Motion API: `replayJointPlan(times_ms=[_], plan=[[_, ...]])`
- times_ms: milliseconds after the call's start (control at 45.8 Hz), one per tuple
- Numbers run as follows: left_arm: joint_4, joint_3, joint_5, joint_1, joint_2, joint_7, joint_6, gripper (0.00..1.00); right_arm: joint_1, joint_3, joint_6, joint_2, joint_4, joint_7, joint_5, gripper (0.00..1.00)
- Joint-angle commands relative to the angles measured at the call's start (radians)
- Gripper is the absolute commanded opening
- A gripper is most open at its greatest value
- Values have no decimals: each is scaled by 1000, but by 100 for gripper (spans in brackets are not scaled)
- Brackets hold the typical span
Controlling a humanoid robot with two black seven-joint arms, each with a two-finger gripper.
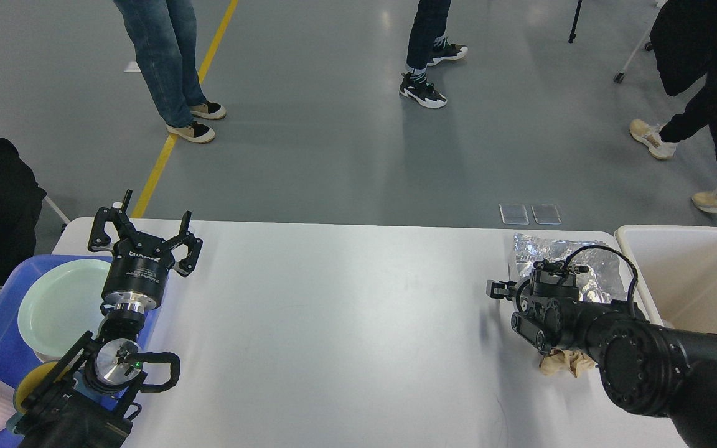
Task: Tidy desktop
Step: 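Lower the right gripper onto the foil tray and grasp it, then lift the foil tray and carry it into the white bin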
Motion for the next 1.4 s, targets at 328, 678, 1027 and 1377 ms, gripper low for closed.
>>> replayJointPlan(times_ms=[328,678,1027,1377], plan=[[0,0,0,0,0,0,0,96,-8,53,-17,0,2,-1,2,0],[0,0,0,0,0,0,0,96,0,124,-48,-9,5,-10,3,0],[0,0,0,0,0,2,0,96,166,121,-19,-37,92,-12,0,0],[0,0,0,0,0,2,0,96,615,13,193,-138,632,-14,3,0]])
